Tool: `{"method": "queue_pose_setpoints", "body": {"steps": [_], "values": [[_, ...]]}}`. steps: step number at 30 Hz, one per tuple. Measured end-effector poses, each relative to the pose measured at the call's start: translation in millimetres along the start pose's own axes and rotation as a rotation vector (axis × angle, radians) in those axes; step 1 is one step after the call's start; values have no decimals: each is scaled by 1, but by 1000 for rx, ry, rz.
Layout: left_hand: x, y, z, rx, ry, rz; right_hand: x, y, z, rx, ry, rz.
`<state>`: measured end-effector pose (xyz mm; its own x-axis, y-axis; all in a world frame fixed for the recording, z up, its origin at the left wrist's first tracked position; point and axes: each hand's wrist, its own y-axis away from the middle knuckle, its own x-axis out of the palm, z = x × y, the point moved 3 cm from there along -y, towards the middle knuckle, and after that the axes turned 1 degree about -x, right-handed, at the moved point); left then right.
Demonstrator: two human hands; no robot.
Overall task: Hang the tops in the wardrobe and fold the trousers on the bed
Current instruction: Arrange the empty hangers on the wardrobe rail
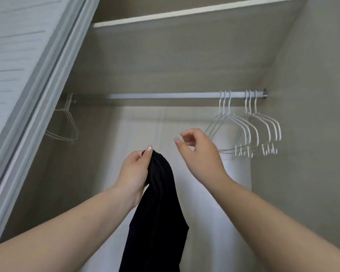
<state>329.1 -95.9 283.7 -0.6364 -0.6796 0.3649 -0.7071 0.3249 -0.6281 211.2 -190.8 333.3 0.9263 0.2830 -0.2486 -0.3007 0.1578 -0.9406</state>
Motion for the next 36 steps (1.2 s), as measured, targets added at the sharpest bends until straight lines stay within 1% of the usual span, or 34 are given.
{"method": "queue_pose_setpoints", "body": {"steps": [4,5,7,9,11,13,15,19,23,25,28,33,36], "values": [[21,-38,8,1,26,79,-33,-60,1,-235,735,-73],[26,-45,10,-1,30,93,-42,-73,-2,-257,917,-62],[34,-55,13,-8,40,120,-59,-92,-13,-211,1257,-11],[41,-63,17,-10,58,152,-75,-103,-26,-116,1501,45],[48,-68,20,-7,83,169,-89,-108,-35,-58,1658,103],[53,-69,24,-5,103,184,-98,-115,-38,-41,1745,123],[56,-69,27,2,102,187,-107,-121,-39,-1,1739,106],[56,-70,35,6,89,192,-109,-127,-45,101,1630,85],[50,-73,36,11,77,194,-100,-133,-45,159,1357,-51],[44,-76,35,16,64,182,-94,-134,-44,148,1277,-114],[31,-79,33,34,50,134,-87,-132,-45,111,1217,-160],[3,-86,33,65,21,34,-86,-130,-51,92,1198,-214],[-10,-91,35,75,6,7,-82,-133,-49,22,1164,-253]]}}
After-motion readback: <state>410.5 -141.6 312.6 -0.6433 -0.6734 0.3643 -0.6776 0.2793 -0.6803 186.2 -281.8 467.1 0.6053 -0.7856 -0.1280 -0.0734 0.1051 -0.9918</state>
